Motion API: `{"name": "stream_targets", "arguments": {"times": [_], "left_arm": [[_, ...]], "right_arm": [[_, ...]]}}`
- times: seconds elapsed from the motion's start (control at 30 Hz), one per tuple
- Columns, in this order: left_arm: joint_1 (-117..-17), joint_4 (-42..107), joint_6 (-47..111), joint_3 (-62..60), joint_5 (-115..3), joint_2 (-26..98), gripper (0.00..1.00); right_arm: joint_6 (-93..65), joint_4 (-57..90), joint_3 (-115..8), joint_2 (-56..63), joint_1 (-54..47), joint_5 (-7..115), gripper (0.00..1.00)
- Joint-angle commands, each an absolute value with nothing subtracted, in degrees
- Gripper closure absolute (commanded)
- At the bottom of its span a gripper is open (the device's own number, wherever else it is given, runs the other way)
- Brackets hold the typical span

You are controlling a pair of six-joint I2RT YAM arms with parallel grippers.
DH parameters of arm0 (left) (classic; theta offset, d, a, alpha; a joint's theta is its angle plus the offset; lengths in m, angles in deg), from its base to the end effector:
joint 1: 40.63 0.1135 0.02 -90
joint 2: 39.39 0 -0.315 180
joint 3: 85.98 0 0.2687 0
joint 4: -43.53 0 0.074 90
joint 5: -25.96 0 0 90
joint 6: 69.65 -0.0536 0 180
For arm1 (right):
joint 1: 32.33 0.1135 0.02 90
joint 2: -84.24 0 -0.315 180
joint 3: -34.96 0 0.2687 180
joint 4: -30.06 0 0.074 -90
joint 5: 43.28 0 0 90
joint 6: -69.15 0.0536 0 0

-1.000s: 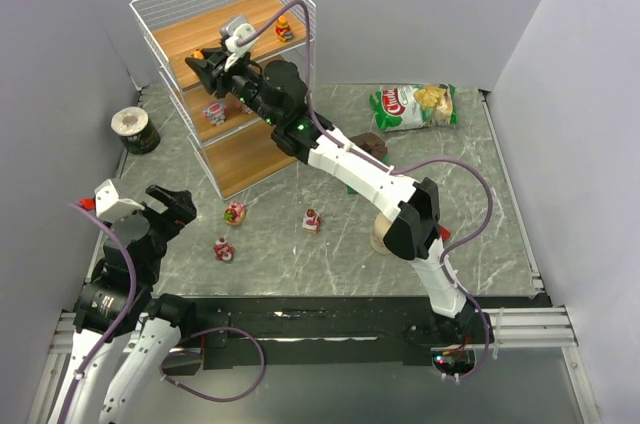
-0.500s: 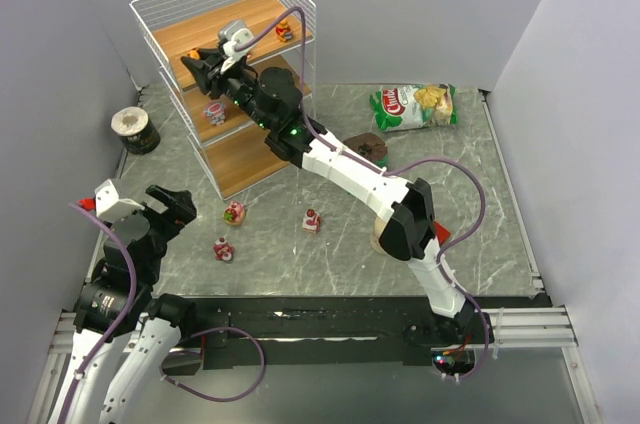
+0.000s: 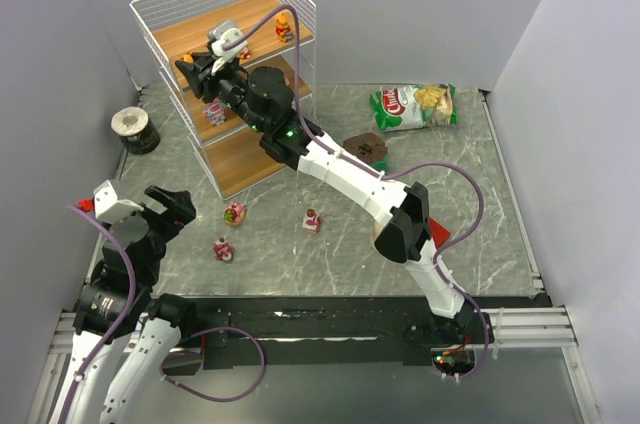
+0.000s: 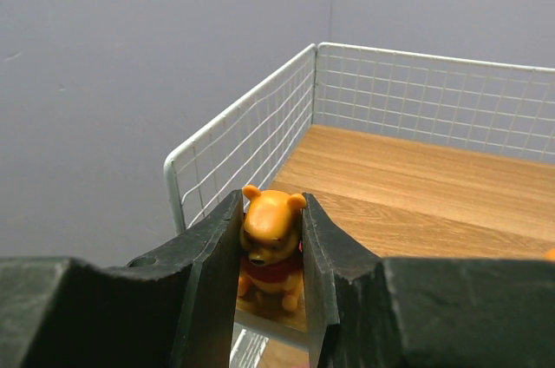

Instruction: Place and organize the plastic toys onto the shelf

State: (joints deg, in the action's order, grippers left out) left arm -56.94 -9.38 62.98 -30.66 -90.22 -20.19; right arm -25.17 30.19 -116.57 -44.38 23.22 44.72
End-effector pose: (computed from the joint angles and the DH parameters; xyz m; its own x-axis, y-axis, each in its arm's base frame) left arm 0.0608 0.0068 0.3402 -0.1001 -0.6040 -0.7907 -0.3006 0.7759 -0.5546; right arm 0.3305 0.4785 0.5141 0.2815 0.2772 -0.9186 -0.7870 0.6145 -0.0557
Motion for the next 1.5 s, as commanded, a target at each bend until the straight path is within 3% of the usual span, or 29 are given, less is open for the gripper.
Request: {"name": "stream_targets", "arguments": {"times": [0.0,0.4,0.73,0.9,1.0,1.47], "left_arm": [[-56.71,-7.60,62.10,-30.63,-90.24,-20.85,0.03],[-56.71,-7.87,62.27,-30.63,-90.59,-20.67,0.03],[-56.71,-7.87,62.27,-30.63,-90.59,-20.58,0.04],[-56.71,-7.87,62.27,-30.63,-90.50,-20.49,0.04],[-56.71,-7.87,62.27,-30.63,-90.50,-20.49,0.04],[-56.71,-8.13,62.53,-30.54,-90.94,-20.58,0.04]], "right_arm": [[-25.42,27.09,-119.89,-45.05,23.57,43.03,0.64],[-25.69,27.35,-120.68,-46.46,23.39,43.29,0.49],[-25.95,28.93,-120.59,-46.37,23.48,42.94,0.46],[-26.74,29.02,-119.28,-45.14,23.48,42.59,0.30],[-27.01,29.45,-117.70,-43.65,23.48,42.15,0.26],[-27.36,33.23,-103.82,-31.61,23.74,44.87,0.23]]}}
